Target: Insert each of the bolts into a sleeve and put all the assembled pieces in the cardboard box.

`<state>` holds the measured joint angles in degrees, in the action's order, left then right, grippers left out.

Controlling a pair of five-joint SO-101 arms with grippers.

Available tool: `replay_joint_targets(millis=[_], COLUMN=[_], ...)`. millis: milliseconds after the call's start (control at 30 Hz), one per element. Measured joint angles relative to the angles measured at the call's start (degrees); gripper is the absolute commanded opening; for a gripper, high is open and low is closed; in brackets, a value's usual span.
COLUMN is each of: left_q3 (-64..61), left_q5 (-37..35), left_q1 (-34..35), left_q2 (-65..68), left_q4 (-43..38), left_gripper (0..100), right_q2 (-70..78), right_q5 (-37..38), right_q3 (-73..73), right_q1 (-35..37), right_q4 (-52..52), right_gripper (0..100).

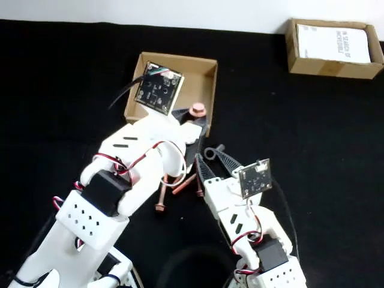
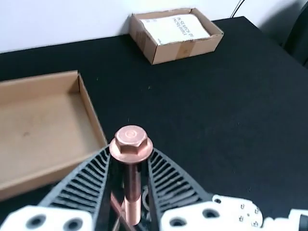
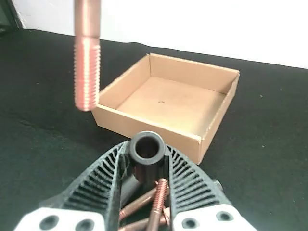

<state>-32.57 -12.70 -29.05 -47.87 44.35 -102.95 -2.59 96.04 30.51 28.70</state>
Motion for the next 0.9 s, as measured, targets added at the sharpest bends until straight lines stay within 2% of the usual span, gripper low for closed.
replay_joint_targets(millis=[100, 233, 367, 533, 900], left_q3=[-2.0, -2.5, -3.5, -9.2, -17.0], left_q5=[0.3, 0.6, 5.5, 9.2, 9.7], left_q1=[-1.1, -4.5, -6.6, -6.7, -8.0], left_q2=[0.0, 0.0, 0.0, 0.0, 0.1], left_q4=[-4.7, -6.6, -7.2, -12.9, -21.2], left_gripper=[1, 1, 1, 1, 1], right_q2=[0.0, -0.1, -0.1, -0.1, -0.1], right_q5=[0.0, 0.0, 0.0, 0.0, 0.0], right_q3=[0.0, 0.0, 0.0, 0.0, 0.0], right_q1=[-0.2, -0.2, -0.2, -0.2, -0.4], right_q4=[1.9, 2.4, 2.5, 2.5, 2.5], right_gripper=[0.6, 0.6, 0.6, 0.6, 0.6])
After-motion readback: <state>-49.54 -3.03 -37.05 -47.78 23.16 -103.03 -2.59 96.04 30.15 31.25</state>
